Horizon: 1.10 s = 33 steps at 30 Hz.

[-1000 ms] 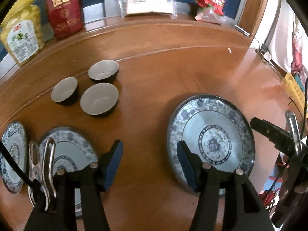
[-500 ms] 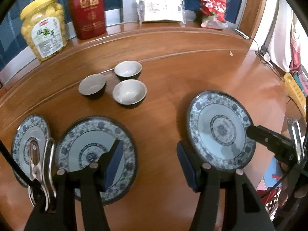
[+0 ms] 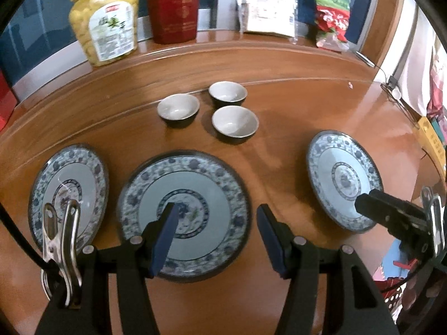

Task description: Organize plates and bowls

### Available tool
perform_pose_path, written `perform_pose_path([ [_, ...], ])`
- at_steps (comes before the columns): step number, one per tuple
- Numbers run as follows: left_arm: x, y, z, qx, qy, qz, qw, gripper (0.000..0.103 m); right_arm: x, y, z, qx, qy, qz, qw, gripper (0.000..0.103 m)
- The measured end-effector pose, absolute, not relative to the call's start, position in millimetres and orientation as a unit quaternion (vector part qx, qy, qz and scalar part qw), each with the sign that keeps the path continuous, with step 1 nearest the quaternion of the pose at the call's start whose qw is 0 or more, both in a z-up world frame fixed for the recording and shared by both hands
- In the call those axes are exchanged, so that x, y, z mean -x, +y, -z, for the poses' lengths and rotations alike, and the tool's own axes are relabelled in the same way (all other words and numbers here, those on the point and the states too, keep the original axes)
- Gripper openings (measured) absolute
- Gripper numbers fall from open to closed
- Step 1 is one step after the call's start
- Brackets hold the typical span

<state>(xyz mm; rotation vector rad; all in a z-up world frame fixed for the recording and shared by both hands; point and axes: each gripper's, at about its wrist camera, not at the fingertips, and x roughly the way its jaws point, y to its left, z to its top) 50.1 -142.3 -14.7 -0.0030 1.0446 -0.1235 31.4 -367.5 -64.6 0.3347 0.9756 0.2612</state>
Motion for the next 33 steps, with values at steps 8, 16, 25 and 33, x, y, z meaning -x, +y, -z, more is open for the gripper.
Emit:
perform_pose_path([
  [8, -45.7, -115.0, 16.7, 0.014, 0.498, 0.048, 0.865, 0.061, -30.5, -343.2, 67.1, -0.149, 0.472, -0.134, 0.859, 0.066],
  [16, -45.3, -93.8, 20.5, 0.019, 0.503, 0.036, 0.863, 0.061, -33.5, -320.2, 67.2, -0.15, 0.474, -0.153, 0.854, 0.066],
  [25, -44.4, -65.4, 25.7, 0.034, 0.509, 0.017, 0.86, 0.061, -37.7, -289.8, 71.1, -0.135, 0.484, -0.186, 0.845, 0.066],
  [33, -46.9, -45.2, 30.6, 0.048, 0.513, 0.001, 0.857, 0.061, -45.7, -268.5, 79.5, -0.115, 0.495, -0.202, 0.837, 0.059],
])
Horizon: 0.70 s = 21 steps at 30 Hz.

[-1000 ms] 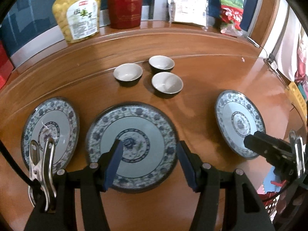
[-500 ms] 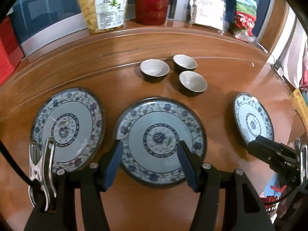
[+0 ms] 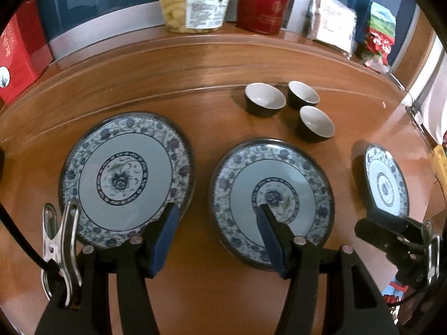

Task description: Organize plates and bowls

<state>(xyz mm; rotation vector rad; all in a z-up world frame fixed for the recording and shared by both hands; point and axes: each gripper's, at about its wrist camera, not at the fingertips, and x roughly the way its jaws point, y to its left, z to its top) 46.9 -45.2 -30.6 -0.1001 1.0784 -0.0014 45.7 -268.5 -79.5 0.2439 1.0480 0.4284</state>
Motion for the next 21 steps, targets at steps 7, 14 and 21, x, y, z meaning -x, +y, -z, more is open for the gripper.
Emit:
perform_pose_path([
  [7, -51.7, -34.4, 36.3, 0.058, 0.52, -0.002, 0.852, 0.061, -54.7, -256.4, 89.4, -0.11, 0.509, -0.206, 0.828, 0.05],
  [14, -55.7, -34.6, 39.1, 0.06, 0.523, 0.01, 0.85, 0.061, -62.6, -250.0, 98.9, -0.108, 0.523, -0.206, 0.82, 0.039],
  [21, -57.8, -31.5, 44.2, 0.07, 0.53, 0.011, 0.845, 0.061, -68.3, -242.1, 108.7, -0.101, 0.533, -0.216, 0.812, 0.021],
])
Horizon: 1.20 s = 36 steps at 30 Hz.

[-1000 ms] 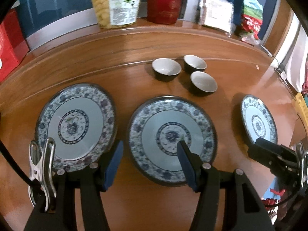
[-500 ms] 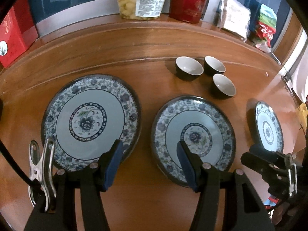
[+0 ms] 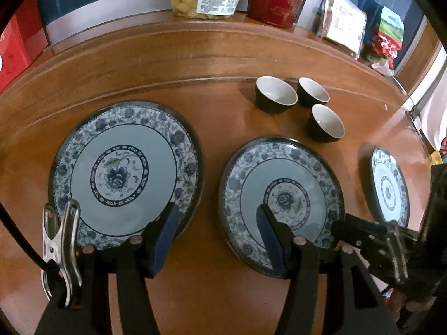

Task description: Organize plates and bowls

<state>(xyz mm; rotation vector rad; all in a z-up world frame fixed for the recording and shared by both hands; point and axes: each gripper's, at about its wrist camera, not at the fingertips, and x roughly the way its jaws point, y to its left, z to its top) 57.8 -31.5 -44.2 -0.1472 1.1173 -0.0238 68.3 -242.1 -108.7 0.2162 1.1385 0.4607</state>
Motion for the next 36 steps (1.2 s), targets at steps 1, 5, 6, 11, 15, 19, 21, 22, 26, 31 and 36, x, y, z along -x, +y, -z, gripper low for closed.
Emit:
perform_pose_path([
  [1, -57.8, -31.5, 44.3, 0.07, 0.529, 0.012, 0.845, 0.061, -68.6, -241.8, 110.2, -0.099, 0.534, -0.215, 0.812, 0.018],
  [5, -59.6, -31.5, 45.9, 0.07, 0.531, 0.016, 0.845, 0.061, -68.4, -243.5, 110.6, -0.098, 0.529, -0.215, 0.815, 0.017],
  [6, -60.0, -32.2, 46.5, 0.07, 0.532, 0.017, 0.844, 0.061, -67.9, -244.3, 110.1, -0.098, 0.528, -0.213, 0.816, 0.016],
  [11, -61.3, -36.2, 47.3, 0.063, 0.532, 0.021, 0.844, 0.061, -67.4, -252.7, 108.1, -0.094, 0.524, -0.195, 0.824, 0.014],
  [15, -61.0, -36.1, 45.1, 0.063, 0.53, 0.026, 0.845, 0.061, -68.3, -255.5, 105.9, -0.096, 0.525, -0.186, 0.825, 0.014],
  [19, -61.2, -32.3, 39.3, 0.063, 0.522, 0.02, 0.85, 0.061, -68.9, -254.9, 102.0, -0.095, 0.524, -0.179, 0.827, 0.015],
  [21, -60.2, -28.0, 35.5, 0.062, 0.517, 0.014, 0.854, 0.061, -69.9, -255.3, 99.5, -0.102, 0.523, -0.174, 0.828, 0.015],
  [22, -60.1, -25.9, 33.9, 0.061, 0.512, 0.012, 0.857, 0.061, -70.7, -256.0, 98.2, -0.107, 0.523, -0.174, 0.828, 0.016],
  [26, -58.4, -14.5, 31.5, 0.064, 0.508, -0.002, 0.859, 0.061, -71.6, -256.7, 92.6, -0.118, 0.518, -0.173, 0.83, 0.018],
  [31, -55.3, 5.0, 30.0, 0.068, 0.503, -0.023, 0.861, 0.061, -72.2, -246.9, 80.0, -0.113, 0.503, -0.178, 0.838, 0.024],
  [36, -51.5, 29.9, 27.6, 0.078, 0.496, -0.047, 0.863, 0.061, -73.8, -218.6, 73.6, -0.11, 0.502, -0.207, 0.832, 0.025],
])
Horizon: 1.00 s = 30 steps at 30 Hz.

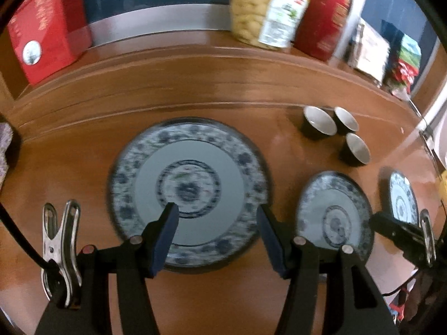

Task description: Organize plates and bowls

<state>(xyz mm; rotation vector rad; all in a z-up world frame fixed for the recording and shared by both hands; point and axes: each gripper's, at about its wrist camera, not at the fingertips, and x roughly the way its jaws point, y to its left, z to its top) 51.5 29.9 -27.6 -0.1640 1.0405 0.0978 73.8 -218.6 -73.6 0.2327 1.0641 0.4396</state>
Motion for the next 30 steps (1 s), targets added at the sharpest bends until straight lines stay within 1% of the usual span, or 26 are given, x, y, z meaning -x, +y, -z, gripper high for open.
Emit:
perform_pose_path([
  [17, -42.4, 111.8, 45.3, 0.094, 0.499, -0.096, 0.856, 0.061, -88.4, -102.4, 76.1, -0.067, 0.508, -0.259, 0.819, 0.026],
  [30, -55.9, 137.1, 64.4, 0.111, 0.511, -0.085, 0.848, 0.061, -108.9, -72.4, 88.1, -0.041, 0.519, -0.248, 0.817, 0.026],
])
